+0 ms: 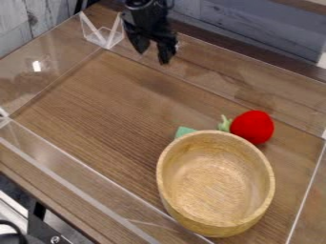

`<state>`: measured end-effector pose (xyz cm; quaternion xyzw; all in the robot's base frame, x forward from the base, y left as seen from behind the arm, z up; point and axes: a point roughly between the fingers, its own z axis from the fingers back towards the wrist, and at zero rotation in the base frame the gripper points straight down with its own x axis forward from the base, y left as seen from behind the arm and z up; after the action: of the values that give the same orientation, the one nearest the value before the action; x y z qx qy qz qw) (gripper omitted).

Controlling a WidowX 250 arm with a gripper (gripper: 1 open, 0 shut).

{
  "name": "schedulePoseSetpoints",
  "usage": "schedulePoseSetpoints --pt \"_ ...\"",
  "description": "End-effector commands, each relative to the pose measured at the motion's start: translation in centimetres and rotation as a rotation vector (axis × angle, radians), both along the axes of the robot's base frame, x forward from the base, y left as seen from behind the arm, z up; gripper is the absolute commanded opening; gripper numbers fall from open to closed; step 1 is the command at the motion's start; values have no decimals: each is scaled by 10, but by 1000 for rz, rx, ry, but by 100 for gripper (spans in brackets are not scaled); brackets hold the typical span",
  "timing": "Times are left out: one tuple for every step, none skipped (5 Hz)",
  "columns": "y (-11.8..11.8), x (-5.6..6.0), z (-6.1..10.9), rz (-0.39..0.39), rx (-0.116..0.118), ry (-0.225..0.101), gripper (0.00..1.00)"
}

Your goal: Move the red object to the right side of the table

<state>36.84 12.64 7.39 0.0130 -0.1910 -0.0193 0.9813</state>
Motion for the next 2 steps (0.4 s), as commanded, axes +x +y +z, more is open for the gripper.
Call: schedulePoseSetpoints --pt "-11 6 29 16 28 -71 100" --pt "-30 4 29 17 22 -65 100"
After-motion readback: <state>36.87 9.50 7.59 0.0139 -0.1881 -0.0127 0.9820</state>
